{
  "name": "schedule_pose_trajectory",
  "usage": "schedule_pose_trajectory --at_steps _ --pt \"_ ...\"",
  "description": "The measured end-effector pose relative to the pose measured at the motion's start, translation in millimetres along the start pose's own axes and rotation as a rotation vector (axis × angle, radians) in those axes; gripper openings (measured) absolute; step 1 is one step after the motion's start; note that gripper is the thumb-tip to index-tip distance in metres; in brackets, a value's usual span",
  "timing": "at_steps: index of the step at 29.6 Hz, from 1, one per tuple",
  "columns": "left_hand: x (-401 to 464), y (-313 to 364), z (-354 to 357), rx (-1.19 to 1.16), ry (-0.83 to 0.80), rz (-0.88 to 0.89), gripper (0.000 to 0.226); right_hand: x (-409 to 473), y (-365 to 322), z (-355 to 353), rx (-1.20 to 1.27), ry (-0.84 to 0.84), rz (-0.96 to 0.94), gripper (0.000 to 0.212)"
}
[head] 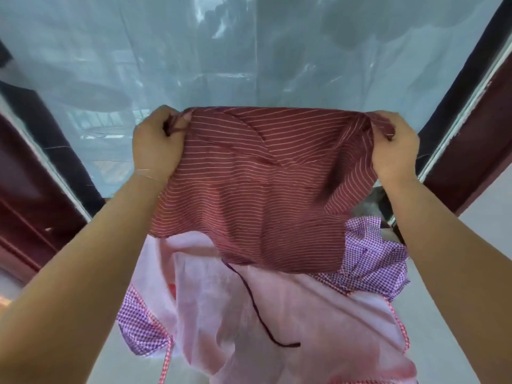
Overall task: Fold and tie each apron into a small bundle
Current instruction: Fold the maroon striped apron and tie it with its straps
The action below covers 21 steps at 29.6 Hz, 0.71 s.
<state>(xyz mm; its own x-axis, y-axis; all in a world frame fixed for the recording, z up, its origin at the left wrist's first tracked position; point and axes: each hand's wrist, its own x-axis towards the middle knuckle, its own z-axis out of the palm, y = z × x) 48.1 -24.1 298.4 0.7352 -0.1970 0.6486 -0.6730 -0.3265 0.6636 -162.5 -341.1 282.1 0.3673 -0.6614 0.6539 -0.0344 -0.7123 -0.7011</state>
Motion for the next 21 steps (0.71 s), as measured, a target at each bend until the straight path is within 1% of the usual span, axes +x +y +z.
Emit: schedule_pose_trajectory --at_steps 1,2,3,5,7,9,11,12,13,14,15,16,17,18,19,20,21 --pt "-2 2 -5 0.054 -0.128 0.017 0.028 0 5 -1 0.001 0.019 -0.014 0.025" --pt "-7 1 -6 0.107 -0.297 0.016 0.03 -3 13 -3 -0.021 0.018 -0.025 0.026" --pt "-16 -6 -5 0.172 -0.473 0.005 0.032 -7 23 -4 -0.07 -0.017 -0.032 0.027" --pt "-43 -34 3 0.328 -0.783 -0.046 0.027 -26 44 -8 -0.245 -0.175 -0.042 0.026" --pt "-82 -65 13 0.469 -1.078 -0.116 0.023 -57 68 -12 -0.463 -0.471 0.012 0.023" --pt "-121 -88 15 0.59 -1.382 -0.167 0.022 -94 87 -16 -0.659 -0.832 0.08 0.031" --pt "-158 -100 15 0.693 -1.67 -0.223 0.019 -135 106 -19 -0.698 -1.151 0.16 0.034" --pt "-170 -103 13 0.739 -1.778 -0.258 0.019 -150 109 -22 -0.677 -1.258 0.187 0.03" --pt "-186 -108 12 0.786 -1.879 -0.272 0.024 -166 115 -26 -0.661 -1.366 0.226 0.024" --pt "-197 -112 10 0.837 -1.954 -0.262 0.03 -177 122 -29 -0.675 -1.473 0.267 0.023" --pt "-208 -117 8 0.871 -2.011 -0.275 0.035 -185 128 -32 -0.718 -1.599 0.307 0.028" --pt "-219 -124 7 0.87 -2.061 -0.327 0.036 -192 133 -32 -0.781 -1.737 0.335 0.04" --pt "-226 -131 5 0.829 -2.094 -0.413 0.035 -196 137 -32 -0.867 -1.862 0.349 0.055" --pt "-233 -139 2 0.749 -2.113 -0.529 0.031 -197 140 -31 -0.93 -1.953 0.365 0.067" --pt "-236 -146 -3 0.665 -2.117 -0.652 0.021 -196 145 -28 -0.954 -1.98 0.406 0.072" --pt "-236 -153 -8 0.589 -2.123 -0.768 0.01 -193 146 -25 -0.929 -1.954 0.456 0.069" --pt "-238 -161 -14 0.515 -2.124 -0.893 0.004 -191 150 -19 -0.871 -1.876 0.528 0.059"
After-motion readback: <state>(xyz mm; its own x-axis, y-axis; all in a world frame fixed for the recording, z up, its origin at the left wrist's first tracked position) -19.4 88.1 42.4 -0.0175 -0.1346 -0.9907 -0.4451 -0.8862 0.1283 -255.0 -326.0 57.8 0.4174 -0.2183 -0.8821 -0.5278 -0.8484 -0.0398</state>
